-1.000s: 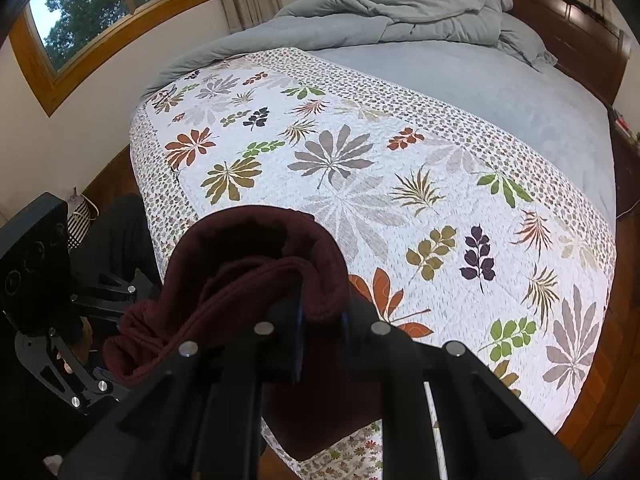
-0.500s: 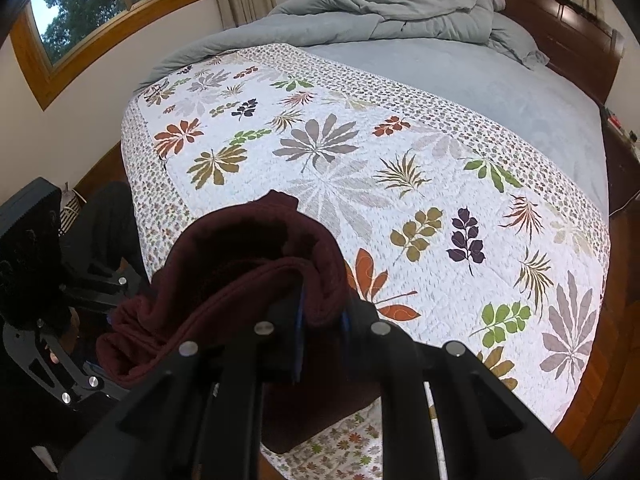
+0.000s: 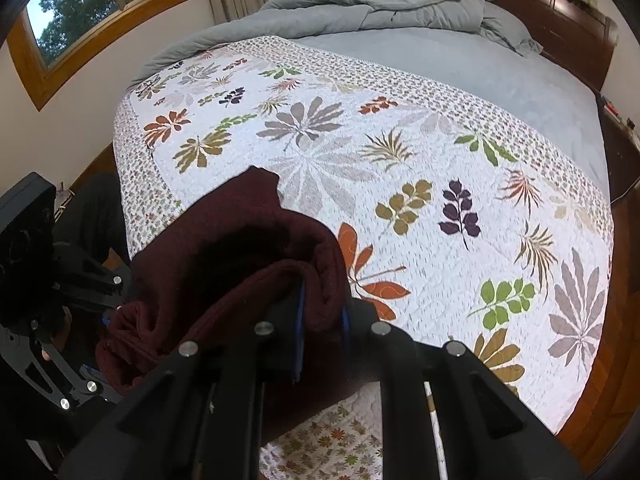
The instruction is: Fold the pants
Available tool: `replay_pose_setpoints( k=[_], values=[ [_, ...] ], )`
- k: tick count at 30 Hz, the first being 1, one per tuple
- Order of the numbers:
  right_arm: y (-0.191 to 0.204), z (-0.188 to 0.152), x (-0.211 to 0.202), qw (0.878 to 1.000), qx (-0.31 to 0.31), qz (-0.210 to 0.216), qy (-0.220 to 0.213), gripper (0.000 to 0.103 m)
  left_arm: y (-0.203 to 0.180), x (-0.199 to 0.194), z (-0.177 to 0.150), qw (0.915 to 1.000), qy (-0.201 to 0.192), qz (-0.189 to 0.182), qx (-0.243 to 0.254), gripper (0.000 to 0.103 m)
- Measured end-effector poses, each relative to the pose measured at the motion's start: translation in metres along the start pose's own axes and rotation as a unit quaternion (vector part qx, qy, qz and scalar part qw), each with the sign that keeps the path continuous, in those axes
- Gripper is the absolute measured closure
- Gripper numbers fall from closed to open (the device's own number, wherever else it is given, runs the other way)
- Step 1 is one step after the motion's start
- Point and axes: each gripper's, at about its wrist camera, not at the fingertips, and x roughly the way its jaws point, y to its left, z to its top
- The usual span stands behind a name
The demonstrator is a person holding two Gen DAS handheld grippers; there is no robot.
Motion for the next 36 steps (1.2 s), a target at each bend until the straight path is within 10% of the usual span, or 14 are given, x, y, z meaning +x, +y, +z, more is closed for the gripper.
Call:
replay_pose_setpoints(
  k=[15,26,30,36],
  values=[
    [-0.027,-0.047,0.023,0.999,0.04,0.013,-0.008,0.083,-0.008,0.04,-0.007,0.9988,0.037,0.017,0.026,0.058],
    [-0.049,-0.095,0.014,0.984,0.175,-0.02,-0.017,0.041,0.027,-0.006,-0.007,0.9903,0.025,-0.128,-0.048,0.037],
    [-0.07,-0.138,0.002,0.954,0.297,-0.031,-0.039,0.037,0.072,-0.041,0.007,0.9866,-0.019,-0.138,-0.085,0.03],
    [-0.089,-0.195,-0.015,0.831,0.51,0.142,-0.172,0.01,0.163,-0.043,0.033,0.9875,-0.041,-0.076,-0.132,0.03]
  ],
)
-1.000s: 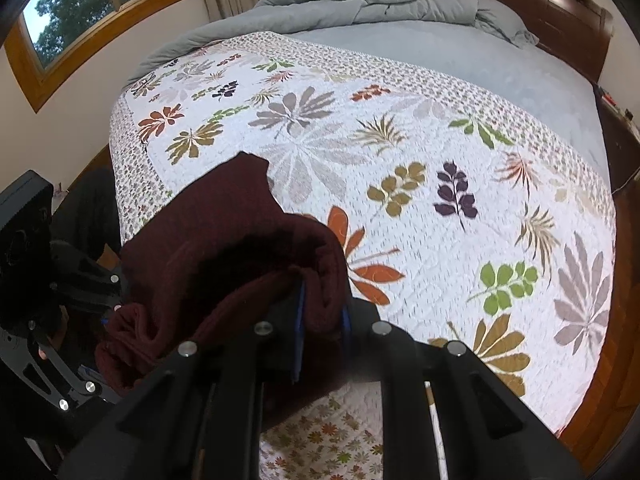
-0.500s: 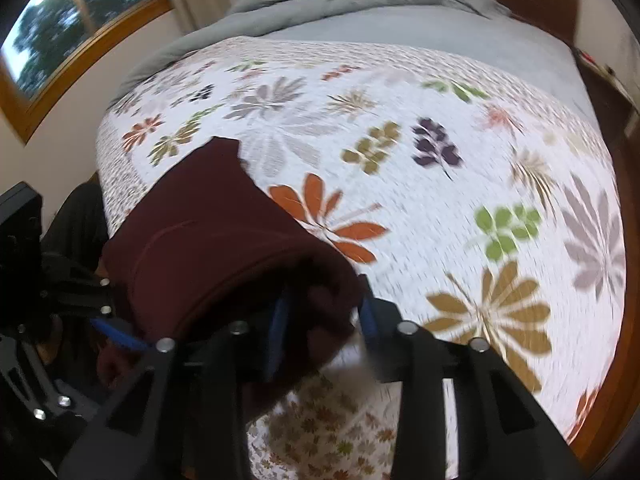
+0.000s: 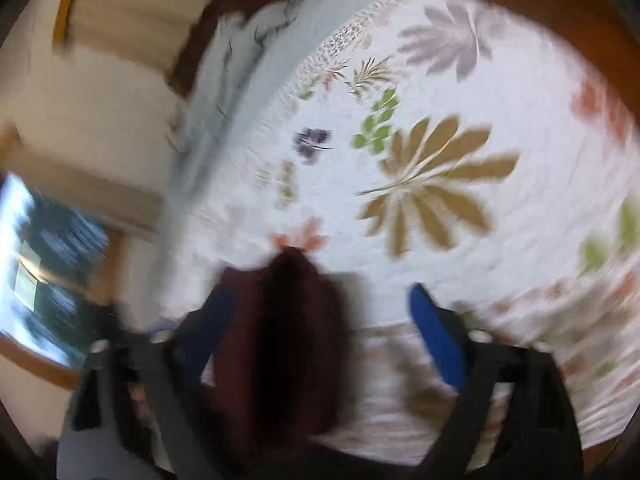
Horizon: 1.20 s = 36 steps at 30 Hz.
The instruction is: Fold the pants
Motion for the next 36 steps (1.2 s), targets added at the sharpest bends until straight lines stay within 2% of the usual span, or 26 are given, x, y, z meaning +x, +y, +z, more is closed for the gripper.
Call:
replay_pose_setpoints(
  k=[2,3,5,7,9,11,12,13,14,16,18,20,22,24,26,29,30,31,33,34,35,36],
  values=[
    [0.001,-0.002,0.018,0.999,0.021,0.019,0.026,0.01,0.026,0.01,0.009,0.9991,0.012,-0.004,-0.041,0.03],
    [0.004,-0.003,0.028,0.999,0.019,0.011,0.038,0.01,0.035,0.013,0.012,0.9984,0.014,-0.003,-0.054,0.03],
    [0.012,-0.003,0.052,0.998,0.001,-0.016,0.061,0.01,0.047,0.018,0.014,0.9978,0.016,0.005,-0.065,0.03],
    [0.018,-0.004,0.07,0.996,0.002,-0.012,0.083,0.01,0.058,0.019,0.013,0.9974,0.019,0.001,-0.069,0.03],
    [0.028,-0.006,0.078,0.996,-0.014,-0.005,0.093,0.015,0.061,0.018,0.006,0.9976,0.016,0.0,-0.067,0.03],
    [0.042,-0.011,0.087,0.993,-0.05,-0.016,0.11,0.048,0.06,0.016,0.004,0.9983,0.01,0.003,-0.058,0.03],
    [0.049,-0.012,0.09,0.991,-0.068,-0.033,0.114,0.058,0.058,0.015,0.004,0.9985,0.006,0.006,-0.053,0.03],
    [0.055,-0.014,0.092,0.989,-0.082,-0.043,0.117,0.081,0.057,0.013,0.003,0.9988,0.0,0.006,-0.048,0.03],
    [0.059,-0.015,0.094,0.988,-0.085,-0.045,0.123,0.086,0.057,0.012,0.003,0.9989,-0.004,0.005,-0.046,0.03],
    [0.071,-0.017,0.096,0.985,-0.108,-0.063,0.117,0.089,0.056,0.006,0.003,0.9989,-0.013,-0.002,-0.045,0.03],
    [0.091,-0.019,0.098,0.981,-0.143,-0.074,0.112,0.089,0.058,0.002,0.003,0.9987,-0.026,-0.002,-0.043,0.03],
    [0.127,-0.023,0.097,0.972,-0.201,-0.069,0.099,0.089,0.059,-0.008,0.001,0.998,-0.051,-0.007,-0.038,0.03],
    [0.153,-0.031,0.087,0.963,-0.256,-0.041,0.078,0.09,0.063,-0.014,-0.002,0.997,-0.067,-0.009,-0.039,0.029],
    [0.157,-0.03,0.086,0.959,-0.278,-0.008,0.055,0.091,0.066,-0.014,-0.004,0.9966,-0.069,-0.006,-0.043,0.029],
    [0.129,-0.021,0.091,0.97,-0.237,-0.035,0.051,0.091,0.073,-0.008,-0.007,0.9968,-0.061,0.006,-0.051,0.029],
    [0.051,-0.002,0.107,0.984,-0.119,-0.113,0.073,0.089,0.079,-0.001,-0.008,0.9966,-0.054,0.015,-0.06,0.029],
    [0.035,-0.001,0.107,0.988,-0.093,-0.102,0.074,0.088,0.077,-0.002,-0.007,0.9964,-0.057,0.017,-0.059,0.029],
    [0.027,-0.002,0.102,0.991,-0.078,-0.077,0.071,0.083,0.075,-0.004,-0.006,0.9965,-0.061,0.017,-0.055,0.029],
    [0.032,-0.006,0.094,0.993,-0.083,-0.058,0.06,0.073,0.07,-0.009,-0.002,0.9966,-0.07,0.015,-0.039,0.029],
    [0.036,-0.008,0.091,0.994,-0.082,-0.046,0.06,0.053,0.067,-0.01,0.001,0.9968,-0.072,0.014,-0.031,0.029],
    [0.04,-0.011,0.088,0.994,-0.077,-0.046,0.059,0.037,0.066,-0.01,0.005,0.997,-0.07,0.014,-0.03,0.029],
    [0.043,-0.015,0.086,0.994,-0.075,-0.048,0.058,0.034,0.066,-0.01,0.007,0.9969,-0.071,0.014,-0.032,0.029]
  ],
)
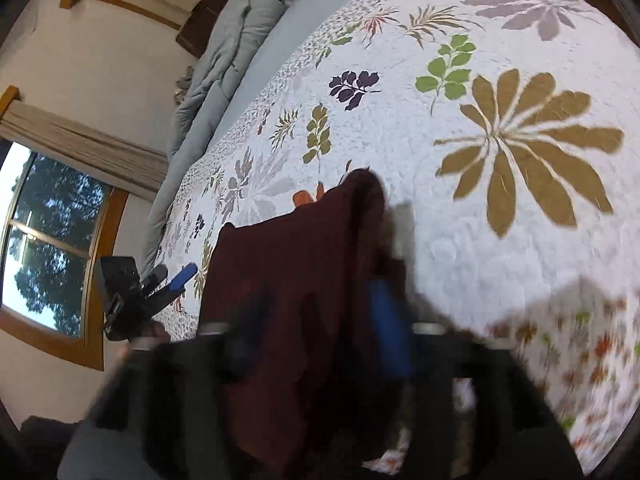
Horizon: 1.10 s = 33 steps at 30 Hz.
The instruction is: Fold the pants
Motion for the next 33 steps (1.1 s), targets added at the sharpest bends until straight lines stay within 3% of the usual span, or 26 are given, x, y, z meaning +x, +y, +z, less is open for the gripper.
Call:
replay_pose_setpoints(
  k=[4,6,7,8,9,10,12,16,19,21,22,24,27,33],
  values=[
    [0.003,-0.026,-0.001,1.0,0.016,0.003,0.019,0.024,0.011,0.013,0.013,0.9997,0.005,0.007,-0.022,0.028],
    [0.005,-0.033,0.008,0.999,0.027,-0.009,0.035,0.024,0.028,0.032,0.016,0.998,0.037,0.02,-0.046,0.028],
    [0.003,-0.036,0.014,0.998,0.035,-0.006,0.046,0.029,0.033,0.038,0.016,0.9973,0.046,0.024,-0.051,0.028],
    [0.004,-0.04,0.019,0.998,0.034,-0.013,0.052,0.048,0.036,0.041,0.015,0.9971,0.05,0.026,-0.052,0.028],
    [0.008,-0.04,0.021,0.998,0.022,-0.03,0.051,0.05,0.036,0.044,0.014,0.9971,0.054,0.03,-0.045,0.028],
    [0.014,-0.039,0.017,0.998,0.011,-0.036,0.045,0.06,0.033,0.047,0.013,0.9971,0.06,0.038,-0.029,0.028],
    [0.022,-0.036,0.007,0.999,-0.001,-0.031,0.027,0.091,0.029,0.049,0.012,0.9965,0.067,0.05,-0.008,0.028],
    [0.027,-0.045,-0.007,1.0,-0.02,-0.023,0.001,0.092,0.031,0.054,0.008,0.9962,0.068,0.054,0.006,0.029],
    [0.0,-0.059,0.004,1.0,0.012,-0.023,0.005,0.091,0.031,0.054,0.004,0.9969,0.061,0.047,0.019,0.028],
    [-0.017,-0.064,0.005,0.999,0.047,0.002,-0.002,0.087,0.028,0.05,0.004,0.9971,0.056,0.045,0.025,0.028],
    [-0.016,-0.064,0.001,0.999,0.048,0.017,-0.011,0.078,0.024,0.043,0.005,0.9974,0.052,0.045,0.024,0.028],
    [-0.007,-0.065,-0.011,0.999,0.039,0.024,-0.026,0.043,0.017,0.026,0.007,0.9984,0.042,0.034,0.017,0.028],
    [0.0,-0.075,-0.034,0.997,0.051,0.021,-0.048,0.043,0.0,-0.006,-0.005,0.9992,0.019,0.015,0.032,0.025],
    [0.002,-0.106,-0.037,0.995,0.084,0.036,-0.035,0.043,-0.019,-0.034,-0.057,0.9984,0.022,-0.012,0.051,0.024]
  ],
)
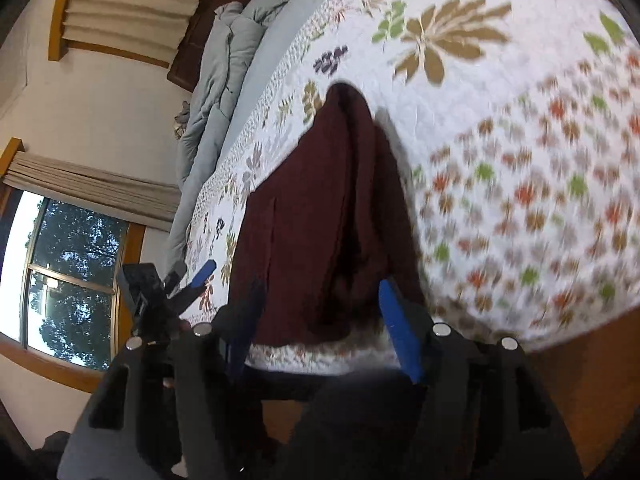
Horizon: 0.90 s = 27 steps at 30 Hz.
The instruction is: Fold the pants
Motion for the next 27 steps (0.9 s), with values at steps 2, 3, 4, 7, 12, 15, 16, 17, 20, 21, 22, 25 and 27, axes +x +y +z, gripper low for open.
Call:
replay_pose_setpoints(
  k=[2,3,4,7,12,15,16,17,20,21,22,25,27],
  values=[
    [0.0,-0.004,0.005,1.0,0.01,0.01,0.003,0.043,-0.005,-0.001,-0.014,1.0,0.0,-0.006,0.002,0.024],
    [0.0,-0.005,0.008,1.0,0.012,0.015,0.002,0.043,-0.004,0.003,-0.021,0.9999,0.009,-0.013,-0.004,0.024],
    [0.001,-0.005,0.012,1.0,0.014,0.016,0.001,0.043,-0.003,0.009,-0.025,0.9996,0.024,-0.016,-0.006,0.024],
    [0.0,-0.002,0.028,1.0,0.025,0.009,0.016,0.06,0.003,0.026,-0.036,0.9988,0.046,-0.005,-0.013,0.024],
    [0.006,-0.004,0.014,1.0,0.006,-0.013,-0.006,0.086,0.003,0.019,-0.036,0.9987,0.034,-0.02,-0.032,0.024],
    [0.012,-0.012,0.0,1.0,-0.009,-0.014,-0.023,0.088,-0.019,0.012,-0.042,0.9992,0.027,-0.025,0.014,0.024],
    [0.004,-0.013,0.002,1.0,0.0,-0.017,-0.023,0.088,-0.026,0.015,-0.048,0.9987,0.035,-0.024,0.03,0.024],
    [-0.005,-0.013,0.007,0.999,0.008,-0.024,-0.019,0.087,-0.028,0.019,-0.05,0.9983,0.042,-0.02,0.035,0.024],
    [-0.022,-0.018,0.02,0.999,0.017,-0.032,-0.006,0.082,-0.019,0.029,-0.058,0.9985,0.047,-0.011,0.027,0.024],
    [-0.02,-0.017,0.018,0.999,0.012,-0.032,-0.007,0.081,-0.017,0.026,-0.057,0.9987,0.044,-0.016,0.019,0.024],
    [-0.012,-0.017,0.013,0.999,0.0,-0.033,-0.007,0.077,-0.019,0.02,-0.054,0.999,0.038,-0.021,0.015,0.024],
    [0.009,-0.012,-0.011,0.997,-0.027,-0.065,-0.042,0.074,-0.029,0.007,-0.05,0.9991,0.026,-0.022,0.024,0.024],
    [0.028,-0.008,-0.021,0.993,-0.057,-0.073,-0.07,0.074,-0.037,0.006,-0.048,0.9988,0.027,-0.012,0.038,0.024]
  ],
)
